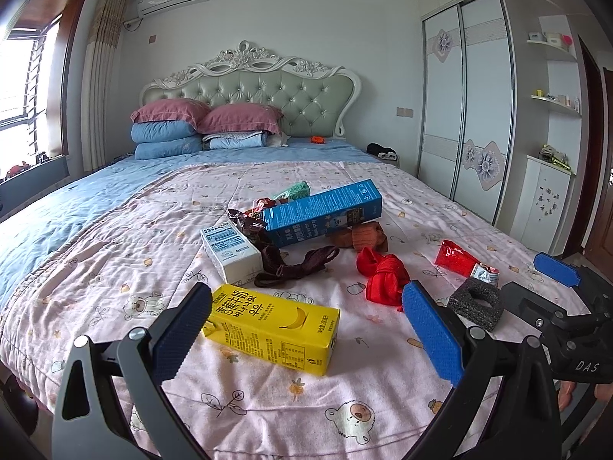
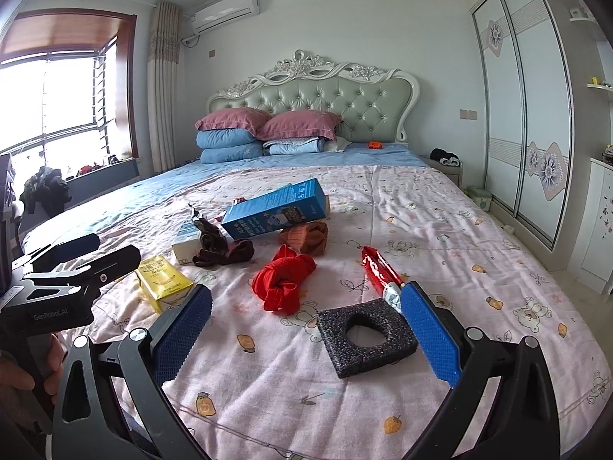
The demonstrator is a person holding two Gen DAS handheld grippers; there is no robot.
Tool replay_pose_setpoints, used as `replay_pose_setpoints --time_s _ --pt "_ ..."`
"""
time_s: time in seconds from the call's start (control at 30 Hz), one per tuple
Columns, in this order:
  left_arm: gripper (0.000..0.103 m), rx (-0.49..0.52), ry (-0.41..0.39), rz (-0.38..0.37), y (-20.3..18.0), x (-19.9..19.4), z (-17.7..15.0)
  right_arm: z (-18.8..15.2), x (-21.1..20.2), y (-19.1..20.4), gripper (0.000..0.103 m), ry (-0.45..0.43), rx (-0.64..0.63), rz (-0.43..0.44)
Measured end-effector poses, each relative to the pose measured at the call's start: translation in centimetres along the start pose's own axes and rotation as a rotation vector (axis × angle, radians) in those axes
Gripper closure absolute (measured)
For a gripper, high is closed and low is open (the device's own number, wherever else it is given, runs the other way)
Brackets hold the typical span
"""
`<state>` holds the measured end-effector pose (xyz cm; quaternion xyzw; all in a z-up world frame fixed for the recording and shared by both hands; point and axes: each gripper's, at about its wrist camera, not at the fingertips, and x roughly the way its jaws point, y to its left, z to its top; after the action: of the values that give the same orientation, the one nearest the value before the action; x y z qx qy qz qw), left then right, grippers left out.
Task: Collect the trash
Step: 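Grasp the yellow banana-milk carton with the right tool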
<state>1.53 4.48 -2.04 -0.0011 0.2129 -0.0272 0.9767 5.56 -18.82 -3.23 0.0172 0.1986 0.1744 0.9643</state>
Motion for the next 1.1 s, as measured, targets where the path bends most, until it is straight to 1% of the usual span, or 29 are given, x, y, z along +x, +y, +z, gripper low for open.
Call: replay_pose_setpoints --time_s 0.13,0.2,0.4,0.53,0.7,0.8,0.93,1.0,1.1 --pt "0.004 -0.012 0.013 0.017 2.2 0.1 -0.5 -0.1 1.0 1.3 0.008 0.035 -0.004 0.074" --pt "0.004 -0.026 0.02 0.019 3.4 0.1 -0.8 0.0 1.5 2.1 0.008 0.051 -0.009 0.098" --pt "0.004 -0.049 0.044 0.055 6.8 0.0 -1.6 -0.2 3.3 5.4 0.008 0.103 -0.075 0.178" --pt "0.004 -0.055 0.056 0.063 8.4 0.1 -1.9 -0.4 5.0 7.5 0.008 0.165 -0.12 0.246" --pt "0.004 -0.066 0.071 0.056 9.5 0.6 -2.1 -0.2 7.6 10.4 0.008 0.228 -0.248 0.304" --pt "0.004 -0.068 0.077 0.053 9.8 1.0 -2.1 0.1 9.8 11.4 0.008 0.287 -0.311 0.342" --pt "0.004 -0.07 0.084 0.039 10.2 1.7 -2.0 0.4 12.5 12.3 0.008 0.354 -0.353 0.368" --pt "0.004 -0.071 0.09 0.032 10.2 2.1 -2.0 0.4 13.4 12.5 0.008 0.377 -0.364 0.365" --pt "0.004 -0.068 0.096 0.027 10.1 2.5 -1.9 0.2 14.3 12.9 0.019 0.405 -0.373 0.373"
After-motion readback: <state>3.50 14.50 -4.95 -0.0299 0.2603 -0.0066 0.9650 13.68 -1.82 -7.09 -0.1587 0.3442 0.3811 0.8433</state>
